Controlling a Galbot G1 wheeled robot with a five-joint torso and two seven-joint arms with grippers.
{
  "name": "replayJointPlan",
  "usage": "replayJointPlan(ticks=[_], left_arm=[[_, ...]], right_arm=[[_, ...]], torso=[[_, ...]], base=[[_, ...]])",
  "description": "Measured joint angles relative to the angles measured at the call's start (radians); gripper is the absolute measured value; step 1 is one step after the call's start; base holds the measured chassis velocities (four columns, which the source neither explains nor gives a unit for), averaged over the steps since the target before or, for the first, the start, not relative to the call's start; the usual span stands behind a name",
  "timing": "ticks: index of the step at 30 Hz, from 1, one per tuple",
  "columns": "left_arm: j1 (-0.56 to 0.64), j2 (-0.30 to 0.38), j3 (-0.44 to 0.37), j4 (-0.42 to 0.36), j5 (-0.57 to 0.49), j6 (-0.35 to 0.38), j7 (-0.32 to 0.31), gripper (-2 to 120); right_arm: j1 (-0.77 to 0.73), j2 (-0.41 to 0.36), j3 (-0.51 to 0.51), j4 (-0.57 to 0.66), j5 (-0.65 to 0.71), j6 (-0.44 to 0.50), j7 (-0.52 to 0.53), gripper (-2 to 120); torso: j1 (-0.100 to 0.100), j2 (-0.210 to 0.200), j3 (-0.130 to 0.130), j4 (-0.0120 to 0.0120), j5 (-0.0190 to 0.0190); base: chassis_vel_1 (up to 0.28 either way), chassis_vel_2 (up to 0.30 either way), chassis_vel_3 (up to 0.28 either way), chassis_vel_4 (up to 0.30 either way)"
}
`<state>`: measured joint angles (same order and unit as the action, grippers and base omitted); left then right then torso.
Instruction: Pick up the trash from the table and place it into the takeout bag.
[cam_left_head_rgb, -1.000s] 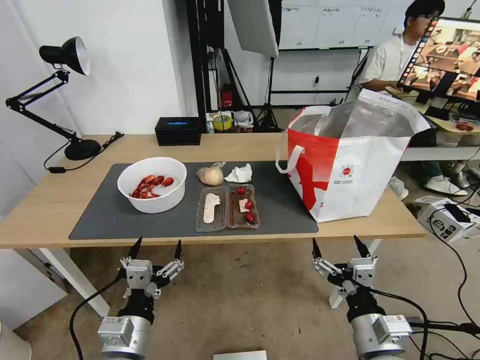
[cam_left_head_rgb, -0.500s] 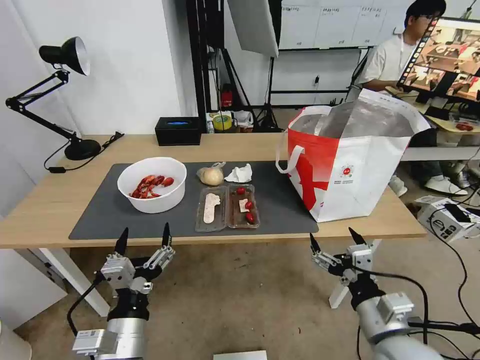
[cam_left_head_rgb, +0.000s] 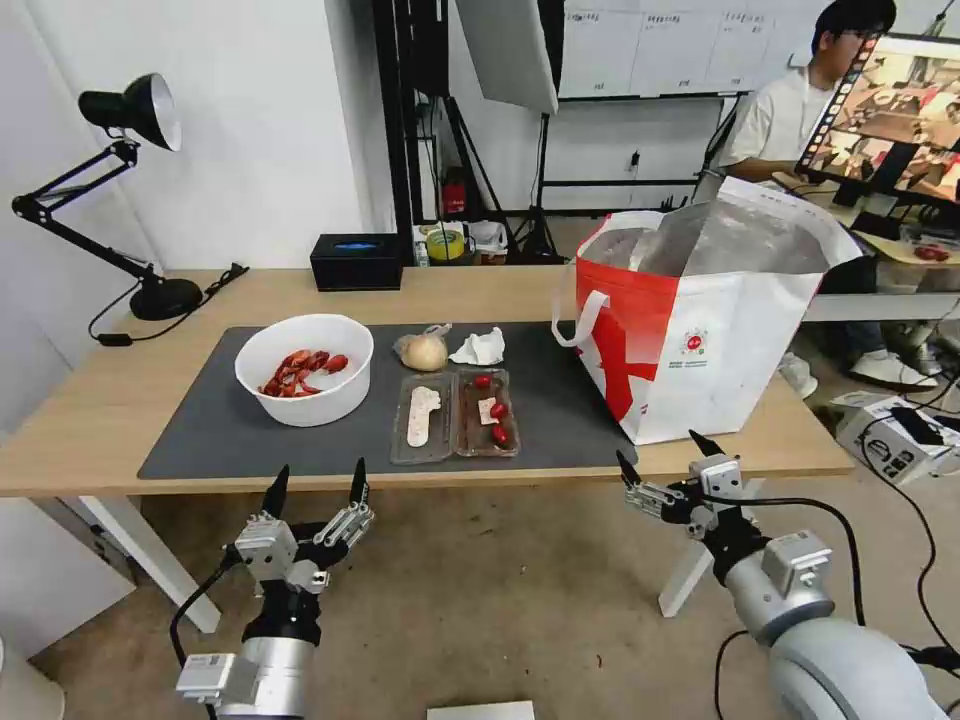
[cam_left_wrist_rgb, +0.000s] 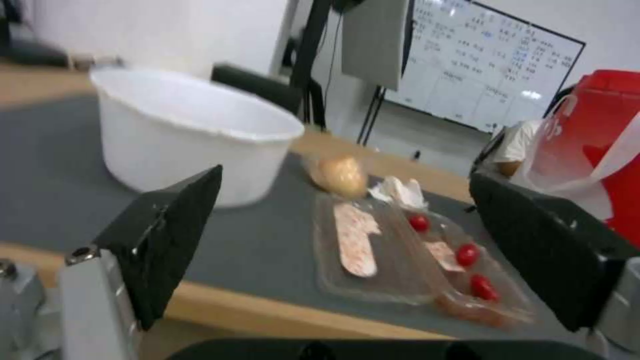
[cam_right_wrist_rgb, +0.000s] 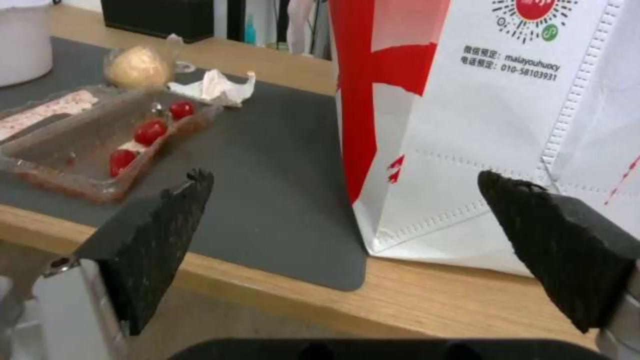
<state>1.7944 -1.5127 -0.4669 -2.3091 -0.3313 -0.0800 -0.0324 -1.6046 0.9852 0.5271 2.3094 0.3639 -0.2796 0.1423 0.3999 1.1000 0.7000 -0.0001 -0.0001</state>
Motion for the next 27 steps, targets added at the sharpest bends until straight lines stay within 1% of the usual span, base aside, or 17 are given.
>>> replayJointPlan(ticks=[2,3,4,5,6,8,9,12,14,15,16,17,18,19,20,22,27], left_arm=[[-0.011,0.015,0.02,-0.008,-0.059,0.037,-0.03,100],[-0.027,0.036,0.049,-0.015,-0.139,0.086,-0.075,100],[-0.027,0.036,0.049,-0.015,-0.139,0.086,-0.075,100],[-0.047,0.058,0.083,-0.017,-0.217,0.127,-0.121,100],[-0.047,0.058,0.083,-0.017,-0.217,0.127,-0.121,100],[-0.077,0.082,0.125,-0.017,-0.32,0.162,-0.176,100],[-0.077,0.082,0.125,-0.017,-0.32,0.162,-0.176,100],[-0.121,0.096,0.149,-0.018,-0.452,0.189,-0.225,100],[-0.128,0.097,0.153,-0.019,-0.473,0.192,-0.237,100],[-0.152,0.1,0.17,-0.019,-0.529,0.197,-0.277,100],[-0.152,0.1,0.17,-0.019,-0.529,0.197,-0.277,100],[-0.173,0.103,0.182,-0.019,-0.582,0.201,-0.312,100],[-0.18,0.104,0.186,-0.019,-0.601,0.203,-0.324,100],[-0.212,0.106,0.201,-0.019,-0.685,0.214,-0.372,100],[-0.212,0.106,0.201,-0.019,-0.685,0.214,-0.372,100],[-0.261,0.109,0.217,-0.013,-0.794,0.224,-0.42,100],[-0.316,0.121,0.23,0.03,-0.836,0.224,-0.444,100]], right_arm=[[0.001,-0.001,-0.001,-0.001,0.0,0.0,0.0,100],[0.001,-0.001,-0.002,-0.003,0.0,0.0,0.0,100],[0.001,-0.001,-0.002,-0.003,0.0,0.0,0.0,100],[-0.001,-0.001,-0.002,-0.004,-0.001,0.0,0.0,100],[-0.001,-0.001,-0.002,-0.004,-0.001,0.0,0.0,100],[-0.003,-0.003,-0.003,-0.007,-0.004,0.0,0.0,100],[-0.003,-0.003,-0.003,-0.007,-0.004,0.0,0.0,100],[-0.006,-0.003,-0.01,-0.011,-0.006,0.002,0.0,100],[-0.006,-0.003,-0.011,-0.012,-0.007,0.002,0.0,100],[-0.006,-0.002,-0.015,-0.013,-0.008,0.002,0.0,100],[-0.006,-0.002,-0.015,-0.013,-0.008,0.002,0.0,100],[-0.007,-0.002,-0.018,-0.015,-0.008,0.002,0.0,100],[-0.007,-0.002,-0.018,-0.015,-0.009,0.003,0.0,100],[-0.008,0.0,-0.02,-0.016,-0.009,0.003,0.0,100],[-0.008,0.0,-0.02,-0.016,-0.009,0.003,0.0,100],[-0.01,0.005,-0.023,-0.019,-0.012,0.003,0.0,100],[-0.014,0.014,-0.028,-0.021,-0.015,0.004,0.001,100]], torso=[[0.0,0.0,0.0,0.0,0.0001],[0.0,0.0,0.0,0.0,0.0001],[0.0,0.0,0.0,0.0,0.0001],[0.0,0.0,0.0,0.0,0.0001],[0.0,0.0,0.0,0.0,0.0001],[0.0,0.0,0.0,0.0,0.0001],[0.0,0.0,0.0,0.0,0.0001],[0.0,0.0,0.0,0.0,0.0],[0.0,0.0,0.0,0.0,0.0001],[0.0,0.0,0.0,0.0002,0.0001],[0.0,0.0,0.0,0.0002,0.0001],[0.0,0.0,0.0,0.0001,0.0001],[0.0,0.0,0.0,0.0001,0.0001],[0.0,0.0,0.0,0.0001,0.0001],[0.0,0.0,0.0,0.0001,0.0001],[0.0,0.0,0.0,0.0001,0.0001],[0.0,0.0,0.0,0.0,0.0]], base=[[0.0,0.0,0.0,0.0],[0.0,0.0,0.0,0.0],[0.0,0.0,0.0,0.0],[0.0,0.0,0.0,0.0],[0.0,0.0,0.0,0.0],[0.0,0.0,0.0,0.0],[0.0,0.0,0.0,0.0],[0.0,0.0,0.0,0.0],[0.0,0.0,0.0,0.0],[0.0,0.0,0.0,0.0],[0.0,0.0,0.0,0.0],[0.0,0.0,0.0,0.0],[0.0,0.0,0.0,0.0],[0.0,0.0,0.0,0.0],[0.0,0.0,0.0,0.0],[0.0,0.0,0.0,0.0],[0.0,0.0,0.0,0.0]])
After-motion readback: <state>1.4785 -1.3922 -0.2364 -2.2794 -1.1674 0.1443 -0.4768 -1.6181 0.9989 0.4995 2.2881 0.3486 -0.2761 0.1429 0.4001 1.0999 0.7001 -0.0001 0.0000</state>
